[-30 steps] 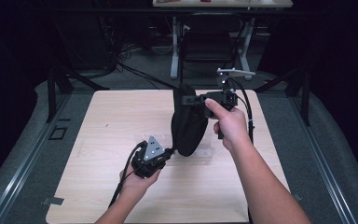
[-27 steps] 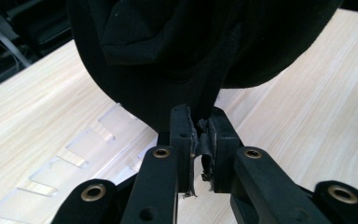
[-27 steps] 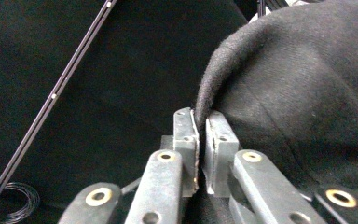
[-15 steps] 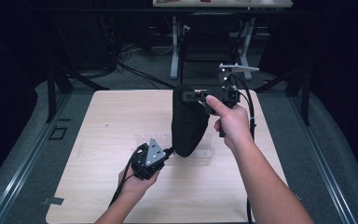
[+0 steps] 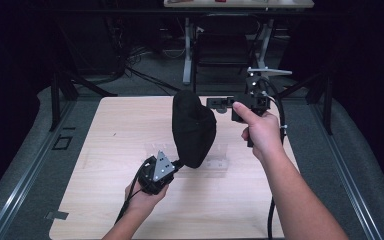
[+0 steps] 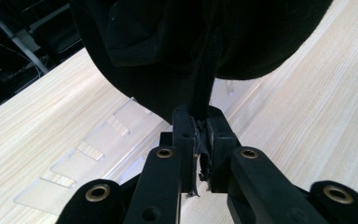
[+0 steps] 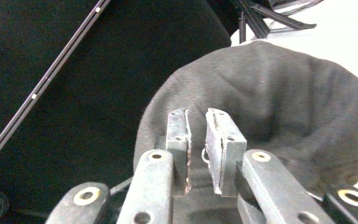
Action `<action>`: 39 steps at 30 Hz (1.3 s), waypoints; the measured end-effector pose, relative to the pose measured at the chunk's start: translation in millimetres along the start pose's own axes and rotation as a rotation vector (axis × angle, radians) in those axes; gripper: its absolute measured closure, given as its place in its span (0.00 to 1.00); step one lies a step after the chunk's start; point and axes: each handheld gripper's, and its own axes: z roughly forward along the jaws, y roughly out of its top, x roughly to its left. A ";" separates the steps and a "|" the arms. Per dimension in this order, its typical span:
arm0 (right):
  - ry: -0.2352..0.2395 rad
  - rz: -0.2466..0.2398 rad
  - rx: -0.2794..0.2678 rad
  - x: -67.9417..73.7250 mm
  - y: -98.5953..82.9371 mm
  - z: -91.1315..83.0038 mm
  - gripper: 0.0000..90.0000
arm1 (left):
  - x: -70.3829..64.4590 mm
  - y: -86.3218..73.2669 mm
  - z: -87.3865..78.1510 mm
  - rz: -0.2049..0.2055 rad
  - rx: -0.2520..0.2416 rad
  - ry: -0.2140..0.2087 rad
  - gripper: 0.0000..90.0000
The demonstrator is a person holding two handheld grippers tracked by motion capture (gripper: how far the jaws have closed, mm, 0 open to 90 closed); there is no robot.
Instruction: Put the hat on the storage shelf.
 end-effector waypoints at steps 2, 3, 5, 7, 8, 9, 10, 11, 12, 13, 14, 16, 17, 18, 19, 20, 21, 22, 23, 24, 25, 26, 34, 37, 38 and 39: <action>-0.003 0.001 -0.003 -1.0 -0.2 -3.8 0.88 | 0.2 -0.5 -0.2 0.000 0.004 0.001 0.95; -0.003 0.004 -0.007 -1.7 -0.3 -5.6 0.88 | 0.1 -0.7 -0.3 0.000 0.006 0.001 0.95; -0.004 0.008 -0.012 -3.6 -0.9 -8.7 0.88 | 0.7 -0.9 -0.3 -0.003 0.007 -0.001 0.95; -0.009 0.011 -0.015 -5.6 -1.5 -11.2 0.88 | 2.1 -1.2 -0.6 -0.001 0.011 -0.003 0.95; -0.011 0.012 -0.016 -6.7 -1.7 -12.5 0.88 | 2.4 -1.5 -0.5 -0.001 0.010 -0.004 0.95; -0.016 0.013 -0.019 -7.8 -1.9 -13.6 0.88 | 2.6 -2.0 -0.4 -0.003 0.008 -0.005 0.95; -0.018 0.013 -0.019 -8.7 -2.0 -14.7 0.88 | 2.9 -2.6 -0.3 -0.008 0.008 -0.007 0.95; -0.020 0.015 -0.022 -9.2 -2.2 -15.5 0.87 | 3.7 -3.1 -0.3 -0.010 0.009 -0.010 0.95; -0.022 0.015 -0.021 -9.6 -2.3 -16.7 0.87 | 4.3 -3.7 -0.5 -0.012 0.010 -0.011 0.95; -0.024 0.014 -0.019 -9.9 -2.4 -17.6 0.87 | 5.1 -4.4 -0.8 -0.010 0.016 -0.012 0.95; -0.027 0.014 -0.021 -10.0 -2.6 -18.7 0.87 | 5.4 -5.0 -0.7 -0.014 0.016 -0.013 0.95; -0.029 0.013 -0.021 -10.6 -2.9 -20.8 0.87 | 6.4 -7.0 -0.8 -0.021 0.018 -0.013 0.95; -0.032 0.012 -0.022 -11.0 -3.1 -22.0 0.87 | 7.0 -8.2 -0.8 -0.026 0.020 -0.015 0.95; -0.039 0.010 -0.021 -11.6 -3.4 -23.6 0.87 | 7.6 -9.6 -0.7 -0.031 0.017 -0.015 0.95; -0.044 0.010 -0.019 -12.2 -3.7 -25.2 0.87 | 8.3 -10.9 -0.9 -0.034 0.018 -0.014 0.95; -0.047 0.011 -0.022 -13.0 -4.3 -26.4 0.87 | 8.3 -12.5 -0.7 -0.041 0.015 -0.015 0.95; -0.052 0.010 -0.022 -13.9 -4.7 -28.0 0.87 | 8.3 -13.4 -0.7 -0.040 0.018 -0.014 0.95; -0.056 0.010 -0.023 -15.0 -5.3 -29.5 0.87 | 8.3 -14.5 -0.4 -0.042 0.021 -0.015 0.95; -0.058 0.011 -0.023 -16.2 -6.0 -30.9 0.87 | 8.2 -15.6 -0.2 -0.045 0.018 -0.015 0.95; -0.063 0.013 -0.023 -17.3 -6.7 -32.2 0.87 | 8.6 -16.7 -0.1 -0.050 0.020 -0.018 0.95; -0.067 0.012 -0.026 -18.3 -7.4 -33.4 0.87 | 9.5 -18.1 -0.2 -0.049 0.021 -0.016 0.95; -0.074 0.012 -0.028 -19.3 -8.2 -34.5 0.87 | 9.8 -19.8 0.1 -0.058 0.016 -0.020 0.95; -0.093 0.006 -0.022 -23.8 -13.7 -43.2 0.86 | 13.2 -31.8 5.8 -0.120 0.036 -0.036 0.95; -0.097 0.007 -0.026 -25.9 -15.4 -45.4 0.86 | 14.1 -35.9 7.2 -0.135 0.035 -0.038 0.94; -0.102 0.008 -0.025 -26.7 -15.9 -46.4 0.86 | 14.9 -36.5 7.2 -0.137 0.037 -0.042 0.94; -0.103 0.009 -0.027 -27.1 -16.4 -46.7 0.86 | 15.3 -37.2 7.1 -0.143 0.035 -0.040 0.94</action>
